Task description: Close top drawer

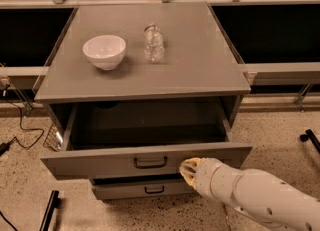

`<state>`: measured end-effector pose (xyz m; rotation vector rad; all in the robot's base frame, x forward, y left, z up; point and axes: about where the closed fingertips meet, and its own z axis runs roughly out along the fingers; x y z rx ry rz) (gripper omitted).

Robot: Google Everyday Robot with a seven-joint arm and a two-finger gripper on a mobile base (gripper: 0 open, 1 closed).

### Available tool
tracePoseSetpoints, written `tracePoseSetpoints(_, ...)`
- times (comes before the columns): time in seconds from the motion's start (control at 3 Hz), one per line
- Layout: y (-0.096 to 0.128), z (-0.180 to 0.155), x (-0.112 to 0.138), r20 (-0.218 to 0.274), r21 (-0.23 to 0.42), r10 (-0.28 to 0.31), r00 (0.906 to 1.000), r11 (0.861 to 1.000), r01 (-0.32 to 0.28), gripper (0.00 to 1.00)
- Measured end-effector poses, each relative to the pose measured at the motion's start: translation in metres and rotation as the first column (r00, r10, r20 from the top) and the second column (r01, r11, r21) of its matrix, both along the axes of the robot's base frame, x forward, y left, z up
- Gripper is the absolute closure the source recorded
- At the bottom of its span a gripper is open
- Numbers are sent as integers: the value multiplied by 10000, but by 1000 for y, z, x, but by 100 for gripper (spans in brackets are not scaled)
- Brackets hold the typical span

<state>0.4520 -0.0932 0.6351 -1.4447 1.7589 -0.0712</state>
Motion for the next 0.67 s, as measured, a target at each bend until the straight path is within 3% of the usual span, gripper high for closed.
tracePoseSetpoints(0.67,0,0,0,0,0,0,10000,10000,0,12)
